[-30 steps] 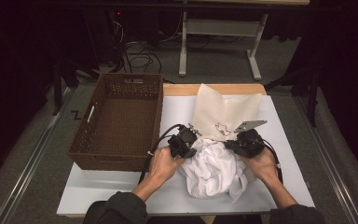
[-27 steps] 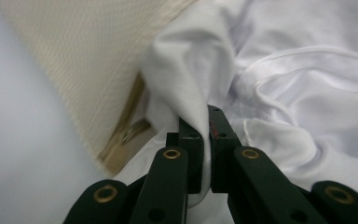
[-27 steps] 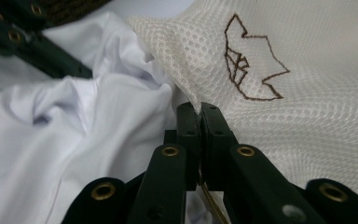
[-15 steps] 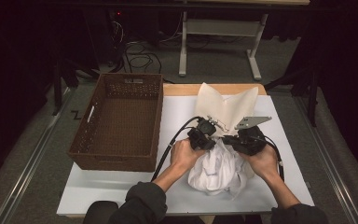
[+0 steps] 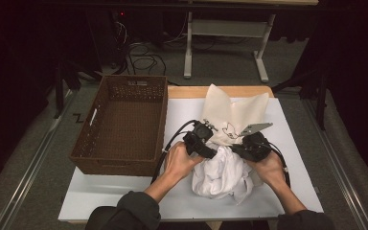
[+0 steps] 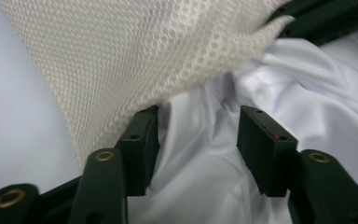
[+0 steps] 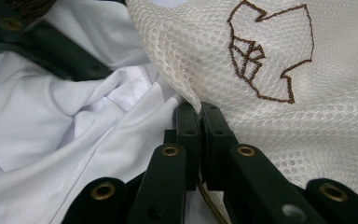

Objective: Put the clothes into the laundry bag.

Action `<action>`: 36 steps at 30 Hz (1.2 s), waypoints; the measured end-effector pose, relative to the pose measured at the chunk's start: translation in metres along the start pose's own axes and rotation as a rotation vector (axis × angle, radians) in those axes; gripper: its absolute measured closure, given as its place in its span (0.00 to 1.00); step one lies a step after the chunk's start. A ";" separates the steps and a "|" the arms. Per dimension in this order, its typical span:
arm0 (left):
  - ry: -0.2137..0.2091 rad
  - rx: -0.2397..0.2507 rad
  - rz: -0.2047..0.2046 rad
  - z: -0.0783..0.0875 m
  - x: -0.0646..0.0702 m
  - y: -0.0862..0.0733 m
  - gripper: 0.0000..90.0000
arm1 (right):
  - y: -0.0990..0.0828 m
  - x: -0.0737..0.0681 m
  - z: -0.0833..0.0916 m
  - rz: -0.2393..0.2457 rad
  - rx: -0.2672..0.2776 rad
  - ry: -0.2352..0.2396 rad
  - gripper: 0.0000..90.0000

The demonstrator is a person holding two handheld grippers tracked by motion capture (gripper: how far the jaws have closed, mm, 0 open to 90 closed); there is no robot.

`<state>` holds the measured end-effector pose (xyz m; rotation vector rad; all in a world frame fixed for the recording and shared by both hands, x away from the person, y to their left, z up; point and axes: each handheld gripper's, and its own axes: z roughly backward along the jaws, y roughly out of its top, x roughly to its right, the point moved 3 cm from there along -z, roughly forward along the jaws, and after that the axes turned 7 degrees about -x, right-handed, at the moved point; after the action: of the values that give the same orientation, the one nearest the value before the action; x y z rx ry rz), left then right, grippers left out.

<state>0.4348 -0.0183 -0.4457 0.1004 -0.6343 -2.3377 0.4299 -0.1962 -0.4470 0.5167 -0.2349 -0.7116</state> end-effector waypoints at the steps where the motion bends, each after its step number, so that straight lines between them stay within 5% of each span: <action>1: 0.008 -0.005 -0.011 0.003 0.001 -0.004 0.50 | 0.000 0.000 0.000 -0.005 -0.003 -0.002 0.99; 12: 0.060 -0.038 -0.053 0.003 0.010 -0.031 0.47 | 0.000 0.001 -0.001 -0.005 -0.011 -0.004 0.98; 16: 0.039 -0.090 -0.063 -0.015 0.008 -0.029 0.71 | 0.001 0.001 -0.003 -0.004 -0.009 0.000 0.98; 19: -0.021 -0.104 -0.053 -0.026 0.004 -0.024 0.92 | 0.002 -0.001 -0.002 -0.007 0.000 -0.002 0.98; 22: -0.077 -0.045 -0.070 -0.023 0.006 -0.015 0.96 | 0.004 -0.002 0.001 -0.003 0.022 0.001 0.98; 26: -0.090 0.028 -0.083 -0.015 0.012 -0.002 0.97 | 0.007 -0.003 0.006 0.009 0.047 -0.001 0.99; 29: -0.065 0.043 -0.071 -0.021 0.012 0.009 0.97 | 0.010 -0.010 0.014 0.042 0.080 0.009 0.99; 30: -0.009 0.036 -0.076 -0.027 0.008 0.013 0.97 | 0.010 -0.012 0.016 0.051 0.078 0.013 0.99; 33: 0.023 0.018 -0.029 -0.044 -0.005 0.017 0.96 | 0.011 -0.019 0.015 0.079 0.046 0.017 0.98; 36: 0.054 0.010 -0.030 -0.045 -0.005 0.016 0.89 | 0.009 -0.020 0.007 0.092 -0.009 -0.005 0.98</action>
<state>0.4595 -0.0437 -0.4784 0.1779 -0.6212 -2.3522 0.4176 -0.1793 -0.4373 0.4928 -0.2588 -0.6243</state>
